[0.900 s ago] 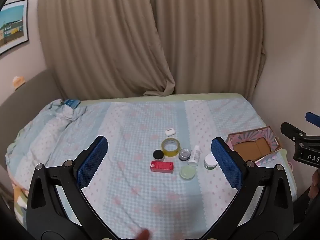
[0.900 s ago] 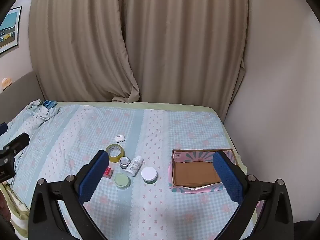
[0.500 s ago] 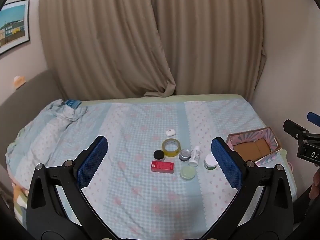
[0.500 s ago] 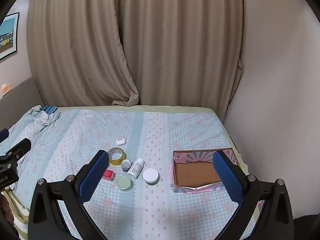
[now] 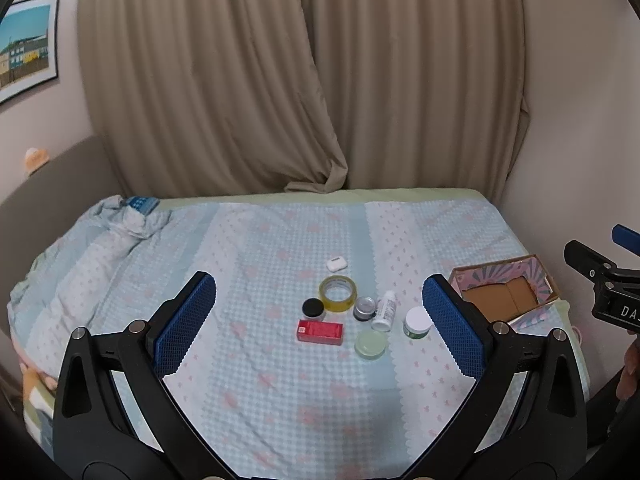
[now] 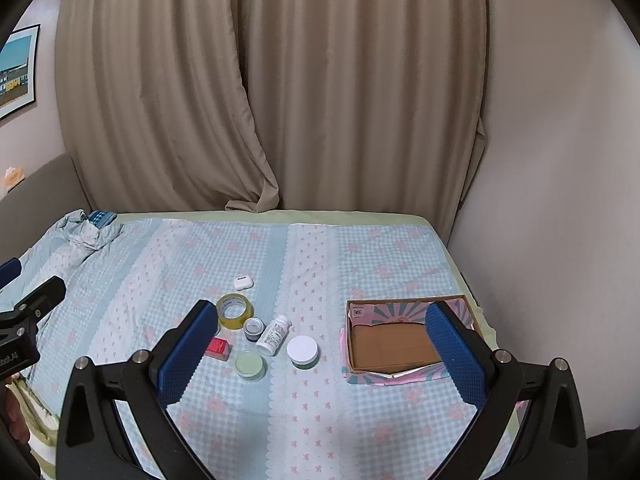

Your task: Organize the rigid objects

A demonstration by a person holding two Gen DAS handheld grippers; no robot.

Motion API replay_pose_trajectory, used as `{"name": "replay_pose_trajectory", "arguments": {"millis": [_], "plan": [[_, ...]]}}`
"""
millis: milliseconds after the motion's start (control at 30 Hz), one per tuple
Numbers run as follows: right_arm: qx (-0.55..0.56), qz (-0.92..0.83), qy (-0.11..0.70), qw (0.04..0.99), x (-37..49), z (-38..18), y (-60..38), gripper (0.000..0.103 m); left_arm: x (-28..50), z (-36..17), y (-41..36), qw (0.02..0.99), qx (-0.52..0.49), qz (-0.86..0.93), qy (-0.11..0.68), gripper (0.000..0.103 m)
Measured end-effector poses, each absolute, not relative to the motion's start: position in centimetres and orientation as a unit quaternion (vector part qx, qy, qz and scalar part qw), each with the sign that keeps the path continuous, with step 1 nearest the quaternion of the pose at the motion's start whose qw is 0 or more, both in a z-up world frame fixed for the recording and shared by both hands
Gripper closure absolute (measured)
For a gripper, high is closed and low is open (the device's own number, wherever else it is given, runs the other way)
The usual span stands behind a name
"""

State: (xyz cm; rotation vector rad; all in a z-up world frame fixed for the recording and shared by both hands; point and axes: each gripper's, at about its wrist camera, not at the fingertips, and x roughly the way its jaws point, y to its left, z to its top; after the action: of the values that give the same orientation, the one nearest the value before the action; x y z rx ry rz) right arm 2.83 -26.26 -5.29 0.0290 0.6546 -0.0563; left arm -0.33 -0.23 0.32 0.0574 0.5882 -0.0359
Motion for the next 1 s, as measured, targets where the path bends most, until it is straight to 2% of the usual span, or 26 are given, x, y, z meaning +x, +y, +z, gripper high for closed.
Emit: {"name": "replay_pose_trajectory", "arguments": {"millis": [1000], "plan": [[0.016,-0.022,0.319,0.947,2.54,-5.75,-26.16,0.000,-0.09,-0.13,-0.22,0.954,0.022,-0.028,0.297,0.001]]}}
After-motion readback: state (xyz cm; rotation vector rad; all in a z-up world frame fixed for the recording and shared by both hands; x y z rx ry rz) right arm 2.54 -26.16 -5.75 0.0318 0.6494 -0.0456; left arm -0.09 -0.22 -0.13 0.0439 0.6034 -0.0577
